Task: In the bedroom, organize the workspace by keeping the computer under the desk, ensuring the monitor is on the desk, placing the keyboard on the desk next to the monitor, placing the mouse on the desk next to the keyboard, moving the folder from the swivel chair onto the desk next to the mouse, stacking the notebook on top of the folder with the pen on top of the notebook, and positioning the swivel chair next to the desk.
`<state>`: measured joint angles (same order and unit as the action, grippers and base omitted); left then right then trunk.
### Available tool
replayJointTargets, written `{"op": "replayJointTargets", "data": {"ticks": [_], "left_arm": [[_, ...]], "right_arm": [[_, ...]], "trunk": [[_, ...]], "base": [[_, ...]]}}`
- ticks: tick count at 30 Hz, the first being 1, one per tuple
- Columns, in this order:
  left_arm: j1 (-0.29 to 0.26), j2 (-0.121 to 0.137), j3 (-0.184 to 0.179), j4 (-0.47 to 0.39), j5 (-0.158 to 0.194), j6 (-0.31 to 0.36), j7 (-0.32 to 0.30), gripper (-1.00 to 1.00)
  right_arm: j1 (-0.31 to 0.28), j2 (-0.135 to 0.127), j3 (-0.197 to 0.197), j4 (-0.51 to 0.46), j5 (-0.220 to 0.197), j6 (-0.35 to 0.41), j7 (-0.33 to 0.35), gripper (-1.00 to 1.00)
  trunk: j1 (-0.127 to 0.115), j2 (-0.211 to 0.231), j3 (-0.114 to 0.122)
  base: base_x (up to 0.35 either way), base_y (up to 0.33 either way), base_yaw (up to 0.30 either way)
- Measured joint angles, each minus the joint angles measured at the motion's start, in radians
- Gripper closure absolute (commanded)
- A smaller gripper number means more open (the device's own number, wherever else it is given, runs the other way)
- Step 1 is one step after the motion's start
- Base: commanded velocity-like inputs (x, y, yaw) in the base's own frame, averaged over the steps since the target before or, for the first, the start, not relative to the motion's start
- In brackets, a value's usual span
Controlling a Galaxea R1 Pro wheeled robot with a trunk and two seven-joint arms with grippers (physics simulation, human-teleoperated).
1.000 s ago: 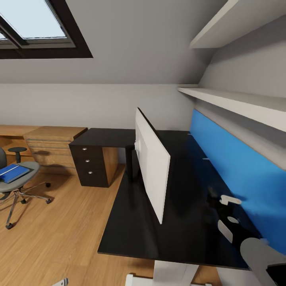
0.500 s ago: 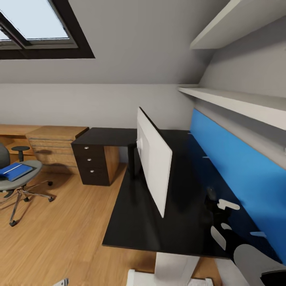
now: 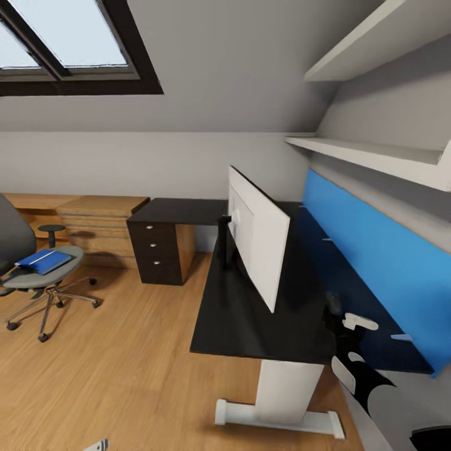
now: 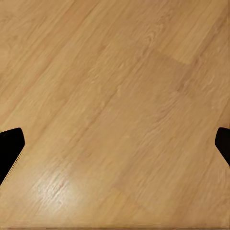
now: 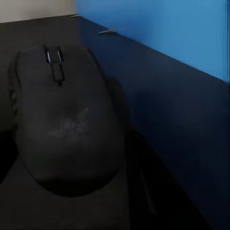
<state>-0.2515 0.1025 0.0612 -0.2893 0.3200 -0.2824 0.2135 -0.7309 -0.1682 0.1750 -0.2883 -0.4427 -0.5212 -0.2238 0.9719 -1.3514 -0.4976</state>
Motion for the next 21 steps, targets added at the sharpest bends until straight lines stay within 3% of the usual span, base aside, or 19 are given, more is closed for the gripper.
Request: {"op": "replayJointTargets", "data": {"ticks": [21], "left_arm": [[0.0,-0.001,-0.005,0.001,0.0,0.009,0.001,-1.0]], "right_arm": [[0.0,0.002,0.002,0.009,0.004,-0.004,0.005,1.0]], "trunk": [[0.0,0.0,0.0]], "base": [[-0.291,0.2,0.0]]}}
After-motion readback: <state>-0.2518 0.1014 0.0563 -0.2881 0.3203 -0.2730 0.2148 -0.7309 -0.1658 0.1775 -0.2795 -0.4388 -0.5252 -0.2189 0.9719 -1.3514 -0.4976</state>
